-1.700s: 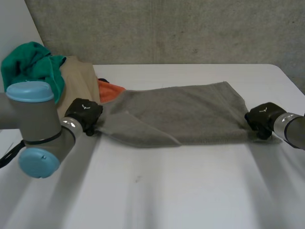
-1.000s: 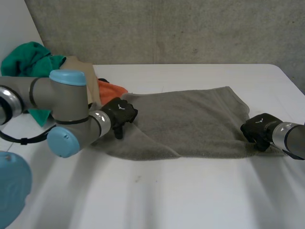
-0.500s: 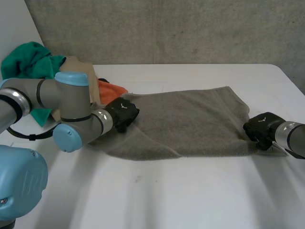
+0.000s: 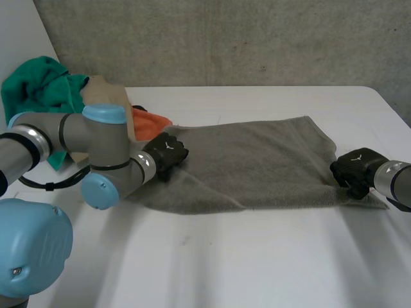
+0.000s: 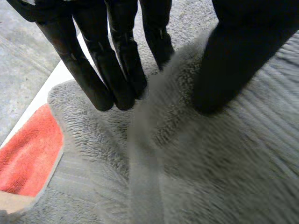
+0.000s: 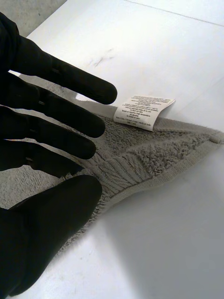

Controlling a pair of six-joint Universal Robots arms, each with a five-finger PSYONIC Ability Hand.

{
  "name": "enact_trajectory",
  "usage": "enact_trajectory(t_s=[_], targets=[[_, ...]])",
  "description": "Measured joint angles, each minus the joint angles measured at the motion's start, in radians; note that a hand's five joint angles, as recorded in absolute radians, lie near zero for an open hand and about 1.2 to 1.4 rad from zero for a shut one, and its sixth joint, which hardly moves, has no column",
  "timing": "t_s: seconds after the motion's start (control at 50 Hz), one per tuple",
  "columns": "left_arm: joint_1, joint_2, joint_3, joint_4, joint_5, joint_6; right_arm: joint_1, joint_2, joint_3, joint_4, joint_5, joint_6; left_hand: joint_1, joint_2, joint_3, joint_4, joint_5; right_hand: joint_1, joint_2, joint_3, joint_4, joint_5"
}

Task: Fold the laundry.

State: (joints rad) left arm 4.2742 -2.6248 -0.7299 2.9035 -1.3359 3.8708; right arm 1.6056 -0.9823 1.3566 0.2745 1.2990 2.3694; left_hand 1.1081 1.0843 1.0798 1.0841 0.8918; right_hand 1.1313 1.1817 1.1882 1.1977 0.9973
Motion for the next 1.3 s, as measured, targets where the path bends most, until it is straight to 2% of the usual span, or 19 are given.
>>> enact_trajectory(t_s=[0.04, 0.14, 0.3, 0.4, 0.52, 0.58, 0.66, 0.8, 0.94, 1.04, 1.16, 1.26, 1.3], targets=[[-0.003, 0.002, 0.002, -0.003, -0.002, 0.004, -0.003, 0.000, -0.002, 0.000, 0.000, 0.001, 0.059, 0.089, 0.089, 0.093, 0.082, 0.000, 0.000, 0.000, 0.000, 0.000], [-0.010, 0.047, -0.021, -0.009, -0.023, 0.018, -0.011, -0.006, -0.007, 0.003, -0.001, 0.007, 0.059, 0.102, 0.104, 0.107, 0.083, 0.000, 0.000, 0.000, 0.000, 0.001], [0.017, 0.292, -0.227, -0.030, -0.105, 0.025, -0.031, -0.026, -0.025, 0.072, -0.008, 0.010, 0.059, 0.107, 0.107, 0.107, 0.083, 0.000, 0.000, 0.000, 0.000, 0.000], [0.070, 0.568, -0.539, -0.070, -0.143, 0.025, -0.057, -0.049, -0.039, 0.227, -0.006, -0.045, 0.059, 0.108, 0.107, 0.110, 0.083, 0.000, 0.000, 0.000, 0.000, 0.000], [0.139, 0.798, -0.861, -0.081, -0.122, 0.038, -0.082, -0.066, -0.048, 0.472, 0.035, -0.165, 0.059, 0.109, 0.110, 0.111, 0.083, 0.000, 0.000, 0.000, 0.000, 0.000], [0.173, 0.850, -0.953, -0.076, -0.103, 0.055, -0.080, -0.065, -0.052, 0.568, 0.068, -0.210, 0.059, 0.109, 0.110, 0.111, 0.083, 0.000, 0.000, 0.000, 0.000, 0.000], [0.201, 0.851, -0.968, -0.054, -0.087, 0.071, -0.056, -0.047, -0.079, 0.604, 0.104, -0.228, 0.059, 0.109, 0.110, 0.111, 0.083, 0.000, 0.000, 0.000, 0.000, 0.000], [0.182, 0.736, -0.701, 0.118, -0.115, 0.030, 0.026, -0.012, -0.272, 0.509, 0.130, -0.115, 0.059, 0.111, 0.110, 0.111, 0.083, 0.000, 0.000, 0.001, 0.000, 0.015], [0.145, 0.671, -0.296, 0.428, -0.230, -0.148, 0.072, -0.036, -0.615, 0.253, 0.134, 0.214, 0.059, 0.111, 0.110, 0.111, 0.083, 0.003, 0.000, 0.002, 0.000, 0.032], [0.134, 0.659, -0.141, 0.556, -0.283, -0.250, 0.074, -0.082, -0.705, 0.026, 0.133, 0.418, 0.059, 0.111, 0.110, 0.111, 0.083, 0.003, 0.000, 0.002, 0.000, 0.033], [0.127, 0.663, -0.155, 0.559, -0.295, -0.292, 0.071, -0.117, -0.673, -0.133, 0.112, 0.508, 0.059, 0.111, 0.110, 0.111, 0.083, 0.003, 0.000, 0.002, 0.000, 0.033], [0.131, 0.695, -0.329, 0.551, -0.282, -0.304, 0.076, -0.107, -0.587, -0.093, 0.064, 0.485, 0.059, 0.112, 0.110, 0.111, 0.083, -0.003, -0.019, -0.020, -0.019, 0.012], [0.133, 0.712, -0.406, 0.561, -0.272, -0.306, 0.079, -0.097, -0.553, -0.053, 0.048, 0.470, 0.059, 0.112, 0.110, 0.111, 0.083, -0.082, -0.127, -0.129, -0.136, -0.101]])
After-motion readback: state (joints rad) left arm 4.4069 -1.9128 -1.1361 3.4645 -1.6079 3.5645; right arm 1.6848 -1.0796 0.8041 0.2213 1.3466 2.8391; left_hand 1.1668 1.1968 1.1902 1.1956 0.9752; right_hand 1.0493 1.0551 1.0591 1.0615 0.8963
